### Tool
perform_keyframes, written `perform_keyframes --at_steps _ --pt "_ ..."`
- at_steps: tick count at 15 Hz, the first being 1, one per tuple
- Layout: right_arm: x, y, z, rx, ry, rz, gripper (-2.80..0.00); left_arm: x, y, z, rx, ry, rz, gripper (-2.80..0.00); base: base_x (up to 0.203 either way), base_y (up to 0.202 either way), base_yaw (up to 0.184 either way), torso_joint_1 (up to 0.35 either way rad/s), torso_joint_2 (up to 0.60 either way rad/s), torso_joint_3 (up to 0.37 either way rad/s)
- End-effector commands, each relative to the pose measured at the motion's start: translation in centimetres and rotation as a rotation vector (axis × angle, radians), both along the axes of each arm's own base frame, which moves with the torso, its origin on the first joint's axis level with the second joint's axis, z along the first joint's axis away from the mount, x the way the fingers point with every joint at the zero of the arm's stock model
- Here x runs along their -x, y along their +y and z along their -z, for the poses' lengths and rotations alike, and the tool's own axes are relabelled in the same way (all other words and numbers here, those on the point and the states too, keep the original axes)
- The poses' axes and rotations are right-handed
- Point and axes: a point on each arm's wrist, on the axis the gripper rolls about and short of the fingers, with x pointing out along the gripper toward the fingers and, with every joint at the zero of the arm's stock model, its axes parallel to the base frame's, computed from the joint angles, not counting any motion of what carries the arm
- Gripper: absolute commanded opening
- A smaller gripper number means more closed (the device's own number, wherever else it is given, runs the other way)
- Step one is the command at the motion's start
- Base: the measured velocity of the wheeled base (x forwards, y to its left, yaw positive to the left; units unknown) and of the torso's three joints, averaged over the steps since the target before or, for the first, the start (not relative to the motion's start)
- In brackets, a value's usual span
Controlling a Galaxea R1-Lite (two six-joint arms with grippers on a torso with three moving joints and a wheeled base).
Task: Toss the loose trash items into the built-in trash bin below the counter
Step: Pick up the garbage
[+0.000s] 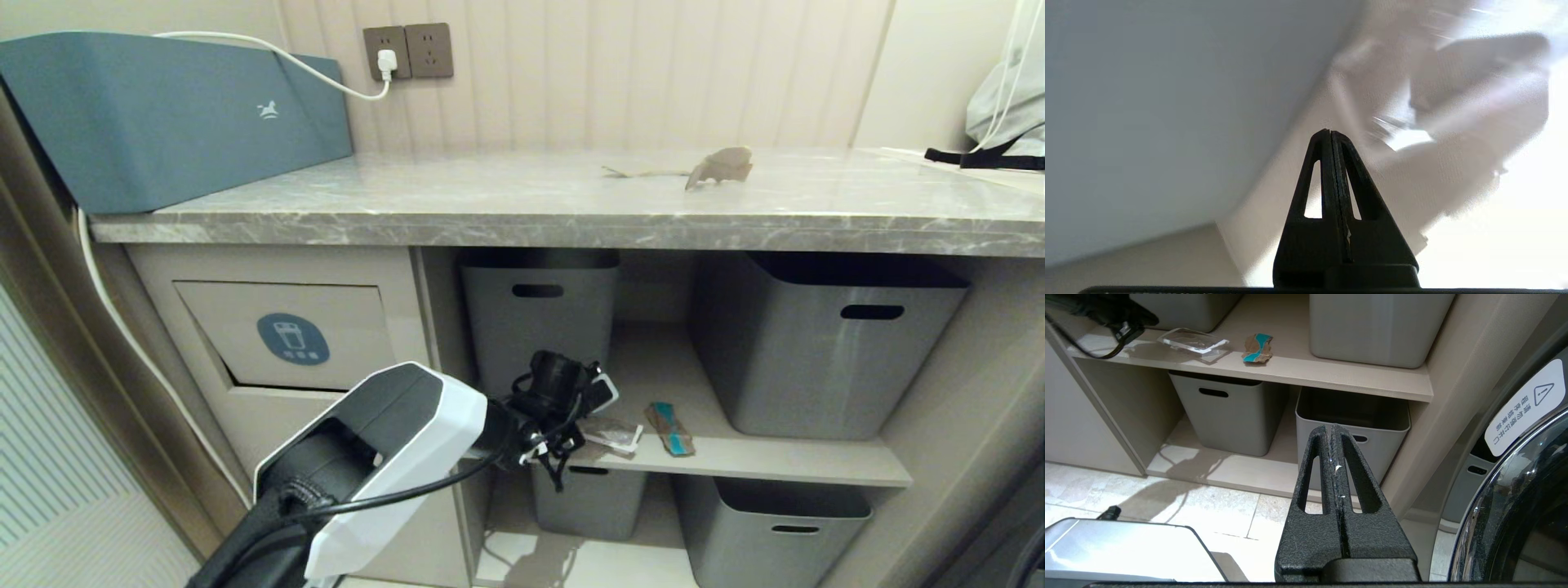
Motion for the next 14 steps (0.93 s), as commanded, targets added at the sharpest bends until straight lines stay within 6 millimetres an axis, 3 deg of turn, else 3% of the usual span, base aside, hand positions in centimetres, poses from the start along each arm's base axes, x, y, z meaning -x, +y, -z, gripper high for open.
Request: perform_keyframes --at_steps 1,2,3,9,14 --pt "0.0 0.0 0.0 0.001 0.0 -0.001 -2.8 1.0 0.3 -1.6 -0.001 -0.004 0.013 -2.8 0.0 0.0 0.0 0.0 0.0 0.0" --pt "0.0 0.0 0.0 0.001 0.002 -0.001 -2.8 1.5 0.3 -1.8 0.002 0.0 0.032 -2.8 0.0 0.0 0.0 0.0 0.0 0.0" --pt "0.0 0.0 0.0 0.001 0.002 -0.001 -2.8 1.7 0.1 -2.0 0.009 -0.002 0.047 0.0 0.0 0.0 0.0 0.0 0.0 0.0" --pt "0.0 0.0 0.0 0.001 0.002 -0.001 -2.8 2.2 -1.0 -2.0 0.023 -0.049 0.201 0.0 0.0 0.0 0.0 0.0 0.0 0.0" --pt "0.0 0.0 0.0 0.001 0.002 0.0 -2.8 1.3 -0.4 -1.2 -0.054 -0.116 0.384 0.0 0.0 0.0 0.0 0.0 0.0 0.0"
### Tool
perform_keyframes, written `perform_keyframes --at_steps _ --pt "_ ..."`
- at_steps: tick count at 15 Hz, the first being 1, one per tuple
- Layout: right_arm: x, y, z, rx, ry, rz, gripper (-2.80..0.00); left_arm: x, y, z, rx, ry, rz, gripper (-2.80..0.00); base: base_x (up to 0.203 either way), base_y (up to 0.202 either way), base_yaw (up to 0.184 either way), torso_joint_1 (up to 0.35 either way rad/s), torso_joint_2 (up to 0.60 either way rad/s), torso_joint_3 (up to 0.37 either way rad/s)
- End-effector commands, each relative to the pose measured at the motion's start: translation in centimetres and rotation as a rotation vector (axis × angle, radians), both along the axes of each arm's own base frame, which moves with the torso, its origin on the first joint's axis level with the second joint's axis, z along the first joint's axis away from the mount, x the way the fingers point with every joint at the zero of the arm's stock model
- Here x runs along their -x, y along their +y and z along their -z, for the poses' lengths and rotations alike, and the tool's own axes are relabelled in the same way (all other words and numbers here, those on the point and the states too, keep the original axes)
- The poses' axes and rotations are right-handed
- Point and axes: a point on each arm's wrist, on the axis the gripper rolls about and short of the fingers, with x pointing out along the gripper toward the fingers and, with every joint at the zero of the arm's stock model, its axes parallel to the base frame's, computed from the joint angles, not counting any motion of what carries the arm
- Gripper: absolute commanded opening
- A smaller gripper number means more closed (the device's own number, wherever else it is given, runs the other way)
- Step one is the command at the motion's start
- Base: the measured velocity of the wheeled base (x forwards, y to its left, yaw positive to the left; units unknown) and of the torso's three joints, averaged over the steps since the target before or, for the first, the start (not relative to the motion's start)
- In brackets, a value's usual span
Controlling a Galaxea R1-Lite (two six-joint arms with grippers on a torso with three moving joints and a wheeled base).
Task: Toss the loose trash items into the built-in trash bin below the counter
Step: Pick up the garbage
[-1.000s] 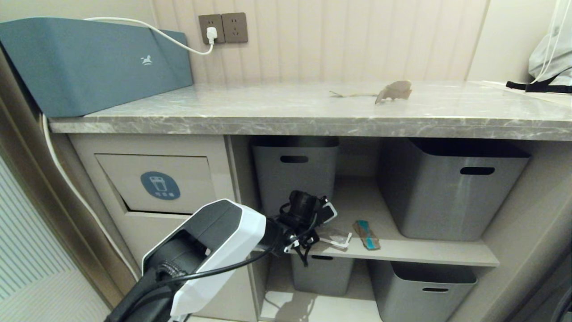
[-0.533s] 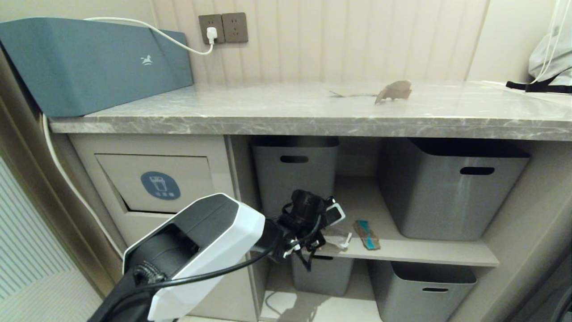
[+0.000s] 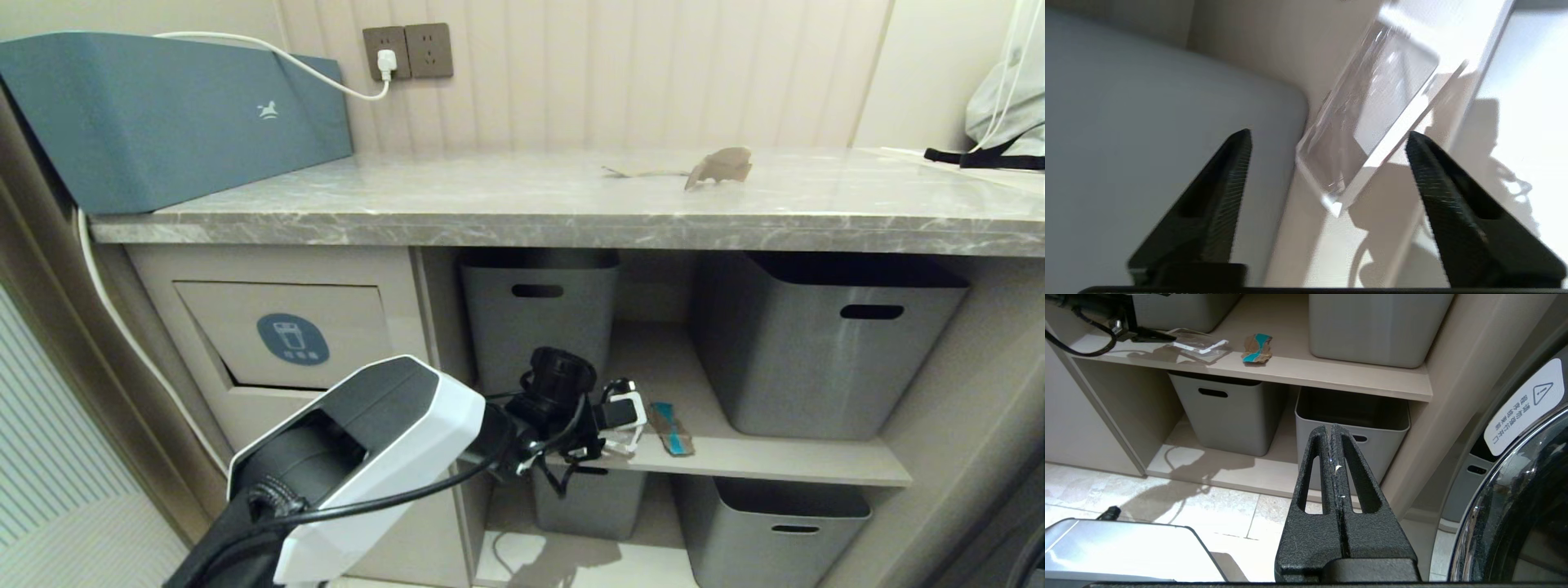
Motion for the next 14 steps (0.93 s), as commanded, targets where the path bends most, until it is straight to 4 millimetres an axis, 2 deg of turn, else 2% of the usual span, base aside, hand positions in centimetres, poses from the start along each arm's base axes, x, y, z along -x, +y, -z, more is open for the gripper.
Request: perform_keyframes --at_steps 1,4,7,14 --pt "0.0 0.0 0.0 0.0 0.002 0.0 -2.8 -0.4 0.3 0.7 -0.024 -0.009 0.017 0.0 0.0 0.0 0.0 0.0 0.0 0.0" --pt "0.0 0.0 0.0 0.001 0.001 0.0 -2.8 -0.8 0.4 1.0 -0.015 -0.051 0.042 0.0 0.0 0.0 0.0 0.0 0.0 0.0" --pt "0.0 0.0 0.0 0.001 0.002 0.0 -2.8 -0.9 0.1 2.0 0.041 -0.031 0.145 0.0 0.0 0.0 0.0 0.0 0.0 0.0" --pt "0.0 0.0 0.0 0.0 0.002 0.0 -2.8 -1.9 -0.1 2.2 0.05 -0.062 0.143 0.0 0.0 0.0 0.0 0.0 0.0 0.0"
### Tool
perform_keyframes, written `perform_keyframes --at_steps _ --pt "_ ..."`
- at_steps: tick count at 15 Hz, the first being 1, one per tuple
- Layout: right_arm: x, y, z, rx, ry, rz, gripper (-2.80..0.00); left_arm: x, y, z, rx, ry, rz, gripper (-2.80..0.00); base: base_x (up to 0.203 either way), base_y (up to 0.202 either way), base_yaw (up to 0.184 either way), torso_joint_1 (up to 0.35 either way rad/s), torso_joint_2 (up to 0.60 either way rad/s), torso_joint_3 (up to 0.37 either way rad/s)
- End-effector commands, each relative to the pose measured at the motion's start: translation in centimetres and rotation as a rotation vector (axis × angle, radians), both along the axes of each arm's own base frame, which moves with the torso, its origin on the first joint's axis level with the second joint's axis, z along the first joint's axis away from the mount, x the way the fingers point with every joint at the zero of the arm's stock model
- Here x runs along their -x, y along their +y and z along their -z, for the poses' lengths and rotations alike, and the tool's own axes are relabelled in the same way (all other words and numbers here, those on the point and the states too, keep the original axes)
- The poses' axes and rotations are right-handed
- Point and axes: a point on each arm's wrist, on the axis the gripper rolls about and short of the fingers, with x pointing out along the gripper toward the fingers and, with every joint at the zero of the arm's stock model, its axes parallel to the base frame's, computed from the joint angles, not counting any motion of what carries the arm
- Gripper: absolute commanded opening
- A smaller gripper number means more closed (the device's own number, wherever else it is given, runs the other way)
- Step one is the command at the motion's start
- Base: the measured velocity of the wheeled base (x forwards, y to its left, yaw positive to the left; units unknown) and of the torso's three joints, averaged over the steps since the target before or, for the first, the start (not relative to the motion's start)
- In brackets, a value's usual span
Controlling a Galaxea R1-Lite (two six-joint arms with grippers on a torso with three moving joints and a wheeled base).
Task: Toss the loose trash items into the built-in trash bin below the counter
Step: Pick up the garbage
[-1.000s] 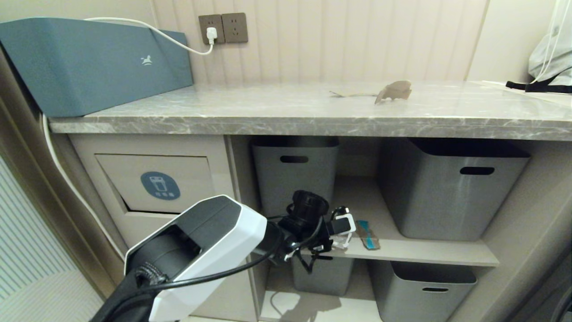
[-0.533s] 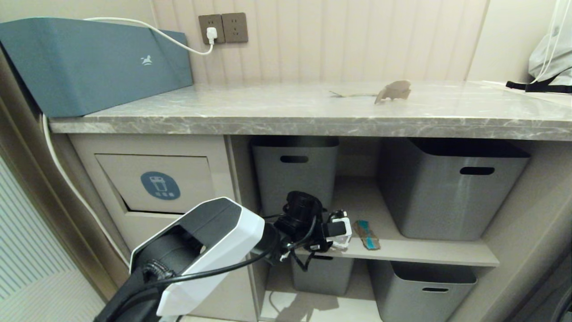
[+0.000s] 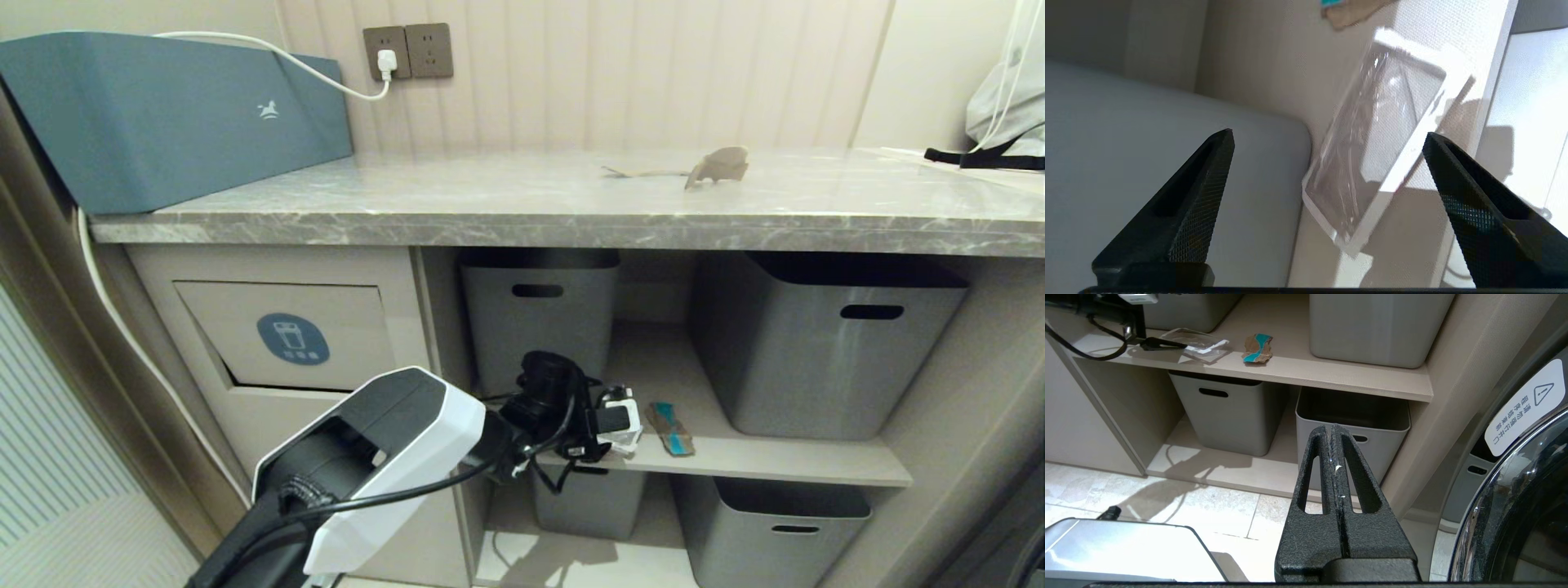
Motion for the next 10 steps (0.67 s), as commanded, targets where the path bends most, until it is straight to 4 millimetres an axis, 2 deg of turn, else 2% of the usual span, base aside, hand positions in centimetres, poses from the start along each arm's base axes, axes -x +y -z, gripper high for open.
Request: perform_keyframes --at_steps 1,7,10 --pt "0.0 0.0 0.03 0.001 0.002 -0.001 -2.8 -0.23 -0.17 0.42 -0.011 0.0 0.004 0.0 0.0 0.0 0.0 0.0 0.0 0.0" --pt "-0.01 0.0 0.02 0.0 0.003 0.0 -2.8 -0.25 -0.24 1.15 -0.044 0.037 0.007 0.0 0.0 0.0 0.0 0.0 0.0 0.0" --pt "0.01 0.0 -0.01 0.001 0.001 -0.001 -2.8 -0.88 -0.74 1.05 -0.027 0.012 0.003 0.0 0.0 0.0 0.0 0.0 0.0 0.0"
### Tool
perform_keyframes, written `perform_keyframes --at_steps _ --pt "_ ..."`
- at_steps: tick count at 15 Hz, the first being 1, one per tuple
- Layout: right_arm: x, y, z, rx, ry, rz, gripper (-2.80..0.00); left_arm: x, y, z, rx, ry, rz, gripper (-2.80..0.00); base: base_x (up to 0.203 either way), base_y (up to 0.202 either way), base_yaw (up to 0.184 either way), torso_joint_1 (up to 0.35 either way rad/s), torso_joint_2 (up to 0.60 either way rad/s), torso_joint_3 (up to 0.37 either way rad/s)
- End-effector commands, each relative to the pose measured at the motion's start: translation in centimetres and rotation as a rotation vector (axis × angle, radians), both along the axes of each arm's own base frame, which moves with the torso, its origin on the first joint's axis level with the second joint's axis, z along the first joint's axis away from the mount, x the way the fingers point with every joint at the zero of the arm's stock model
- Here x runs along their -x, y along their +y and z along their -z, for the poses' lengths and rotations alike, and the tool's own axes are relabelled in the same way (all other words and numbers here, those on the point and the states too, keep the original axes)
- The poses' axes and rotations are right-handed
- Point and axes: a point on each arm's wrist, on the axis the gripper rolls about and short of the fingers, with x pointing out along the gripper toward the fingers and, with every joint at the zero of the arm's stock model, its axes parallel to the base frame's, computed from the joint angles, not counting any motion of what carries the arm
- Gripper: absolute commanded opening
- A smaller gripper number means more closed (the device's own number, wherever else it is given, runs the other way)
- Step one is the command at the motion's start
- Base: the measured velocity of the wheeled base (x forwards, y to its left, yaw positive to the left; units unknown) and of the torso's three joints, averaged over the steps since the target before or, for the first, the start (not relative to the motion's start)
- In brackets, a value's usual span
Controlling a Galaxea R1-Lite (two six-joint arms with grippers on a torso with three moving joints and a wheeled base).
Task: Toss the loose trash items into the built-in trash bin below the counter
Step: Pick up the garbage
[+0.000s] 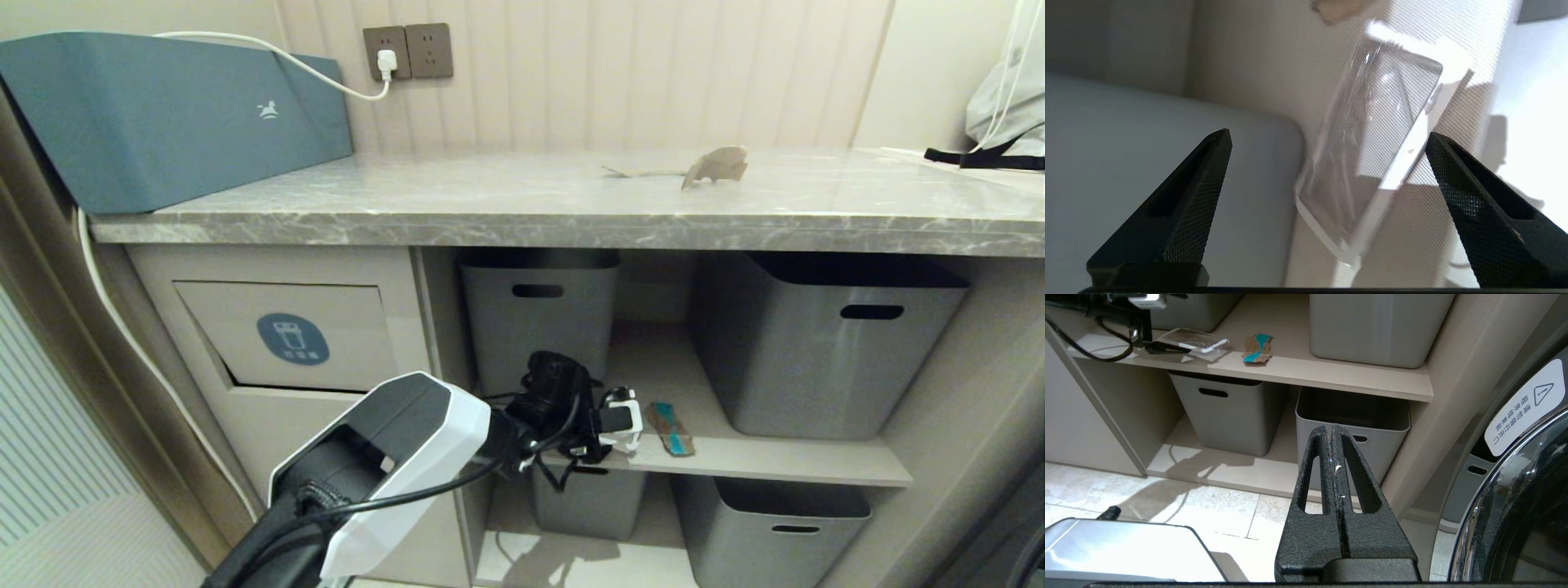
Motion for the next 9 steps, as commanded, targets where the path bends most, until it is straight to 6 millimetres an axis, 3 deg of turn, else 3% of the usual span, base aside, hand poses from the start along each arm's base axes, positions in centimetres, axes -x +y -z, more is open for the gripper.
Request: perform_keyframes --at_steps 1,9 --pt "-0.01 0.0 0.02 0.001 0.003 0.0 -2.8 -0.22 -0.18 0.54 -0.012 0.003 0.0 0.0 0.0 0.0 0.0 0.0 0.0 0.0" --pt "0.0 0.0 0.03 0.001 0.002 0.0 -2.8 -0.62 -0.3 0.7 -0.044 0.012 -0.031 0.0 0.0 0.0 0.0 0.0 0.0 0.0"
